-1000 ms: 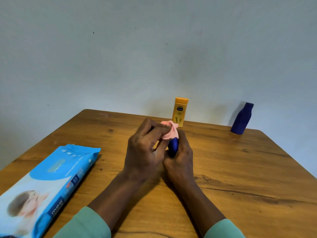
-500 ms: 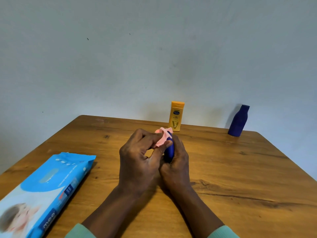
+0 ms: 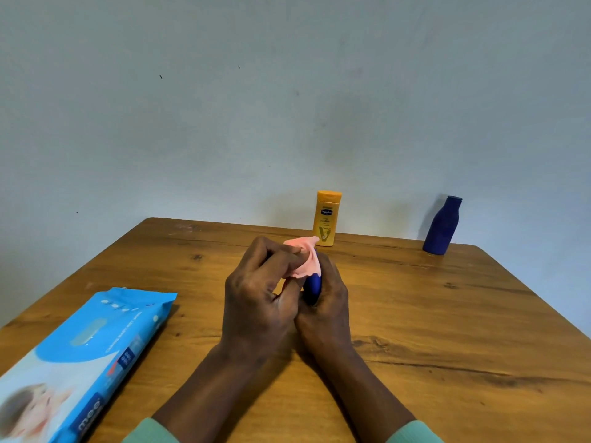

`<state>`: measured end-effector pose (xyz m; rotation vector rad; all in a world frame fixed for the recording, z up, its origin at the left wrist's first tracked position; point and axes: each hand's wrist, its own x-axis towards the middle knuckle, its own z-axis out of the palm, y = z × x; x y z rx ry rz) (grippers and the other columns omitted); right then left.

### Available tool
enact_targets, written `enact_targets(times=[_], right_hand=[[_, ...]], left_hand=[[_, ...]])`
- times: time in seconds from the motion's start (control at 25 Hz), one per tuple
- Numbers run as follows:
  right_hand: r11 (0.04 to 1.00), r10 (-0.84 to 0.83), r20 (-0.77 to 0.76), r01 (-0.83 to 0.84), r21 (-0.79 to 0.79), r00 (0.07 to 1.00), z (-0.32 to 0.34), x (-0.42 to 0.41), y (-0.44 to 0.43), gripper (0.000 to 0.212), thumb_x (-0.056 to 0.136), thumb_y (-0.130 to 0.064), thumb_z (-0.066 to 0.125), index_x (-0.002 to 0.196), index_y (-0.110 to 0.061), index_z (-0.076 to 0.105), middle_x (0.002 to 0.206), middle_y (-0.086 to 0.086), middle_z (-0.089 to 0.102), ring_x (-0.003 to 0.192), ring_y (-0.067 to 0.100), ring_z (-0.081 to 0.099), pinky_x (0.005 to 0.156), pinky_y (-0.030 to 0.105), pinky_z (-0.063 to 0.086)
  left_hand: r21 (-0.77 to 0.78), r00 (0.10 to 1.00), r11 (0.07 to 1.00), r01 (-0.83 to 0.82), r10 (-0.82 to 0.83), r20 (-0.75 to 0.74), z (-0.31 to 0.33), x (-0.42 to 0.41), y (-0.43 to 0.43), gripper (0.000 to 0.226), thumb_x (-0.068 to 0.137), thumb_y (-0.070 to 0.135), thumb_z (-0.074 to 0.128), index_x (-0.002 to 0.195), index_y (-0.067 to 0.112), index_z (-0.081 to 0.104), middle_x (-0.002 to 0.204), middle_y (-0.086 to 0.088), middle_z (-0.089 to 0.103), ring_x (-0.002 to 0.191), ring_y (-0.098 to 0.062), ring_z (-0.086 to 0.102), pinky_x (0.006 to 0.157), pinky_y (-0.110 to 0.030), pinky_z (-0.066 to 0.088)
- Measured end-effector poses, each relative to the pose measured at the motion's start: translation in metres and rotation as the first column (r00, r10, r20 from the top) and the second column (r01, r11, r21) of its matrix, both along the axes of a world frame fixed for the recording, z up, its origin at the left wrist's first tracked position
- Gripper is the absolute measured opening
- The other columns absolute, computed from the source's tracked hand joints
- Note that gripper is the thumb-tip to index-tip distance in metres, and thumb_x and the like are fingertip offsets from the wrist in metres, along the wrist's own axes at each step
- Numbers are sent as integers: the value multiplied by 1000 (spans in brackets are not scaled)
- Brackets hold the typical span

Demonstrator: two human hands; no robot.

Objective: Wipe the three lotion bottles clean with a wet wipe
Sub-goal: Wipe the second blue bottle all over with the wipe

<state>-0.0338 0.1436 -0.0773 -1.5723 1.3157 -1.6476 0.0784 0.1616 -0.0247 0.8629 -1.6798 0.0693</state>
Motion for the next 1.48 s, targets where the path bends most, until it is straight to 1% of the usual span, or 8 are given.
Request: enact_targets(times=[0.2, 0.44, 0.64, 0.8, 0.96, 1.12, 1.32, 1.48], right_hand=[[1000, -1, -13, 1, -20, 1000, 5, 1, 4, 63, 94, -5, 72, 138, -44, 51, 127, -9, 61, 117, 15, 63, 92, 40, 62], [985, -173, -221, 174, -13, 960, 7, 5, 2, 70, 89, -6, 76, 142, -41, 45, 128, -12, 54, 118, 9, 55, 97, 34, 57], [936, -338, -484, 343, -81, 807, 12, 4, 8, 68, 85, -12, 73, 137, -40, 40, 115, -8, 49, 105, 12, 47, 89, 36, 52], [911, -366, -623, 403, -89, 691, 17, -1, 9, 75, 82, -13, 76, 142, -41, 41, 119, -3, 49, 108, 15, 44, 90, 33, 43], [900, -364, -664, 430, -70, 653, 19, -2, 8, 73, 81, -18, 78, 142, -40, 45, 119, -1, 48, 107, 16, 44, 88, 33, 39], [910, -312, -683, 414, -16, 660, 18, -5, 9, 72, 84, -20, 76, 145, -39, 43, 122, -1, 46, 111, 16, 44, 93, 34, 42], [920, -290, -671, 393, 2, 682, 19, -7, 10, 69, 85, -19, 74, 145, -38, 44, 121, -2, 46, 109, 14, 42, 95, 34, 42], [933, -259, -675, 359, 10, 691, 19, -8, 10, 66, 86, -20, 74, 143, -37, 46, 119, -2, 48, 107, 13, 43, 94, 34, 44]], left_hand=[[48, 997, 997, 64, -66, 28, 6, -2, -1, 37, 93, 14, 72, 130, 12, 70, 118, -4, 67, 109, -8, 64, 83, -8, 54], [-70, 990, 997, -21, 30, 135, 3, 7, -8, 37, 82, -3, 81, 117, 5, 75, 110, -9, 71, 106, -14, 65, 86, -14, 53], [65, 997, 998, 1, -6, 82, 0, 9, -11, 42, 94, 10, 71, 135, 16, 67, 122, -3, 65, 109, -7, 60, 81, -11, 51], [13, 994, 1000, -10, 9, 108, -5, 19, -19, 35, 83, 1, 79, 117, 10, 76, 111, -6, 70, 103, -10, 64, 78, -18, 58], [292, 953, 947, 135, -43, -301, -10, 15, -20, 17, 94, 16, 73, 111, 17, 75, 101, 3, 75, 96, -14, 71, 78, -24, 61], [403, 601, 684, 608, -65, -796, -10, 19, -25, 22, 102, 18, 58, 109, 9, 78, 105, -8, 79, 103, -24, 75, 85, -40, 62], [389, 519, 508, 769, -139, -844, -8, 23, -26, 17, 80, 10, 76, 96, 13, 80, 100, -12, 76, 82, -18, 71, 78, -32, 63], [366, 514, 483, 796, -218, -830, -7, 27, -25, 26, 79, 7, 75, 103, 17, 82, 109, -8, 78, 90, -18, 75, 79, -31, 64]])
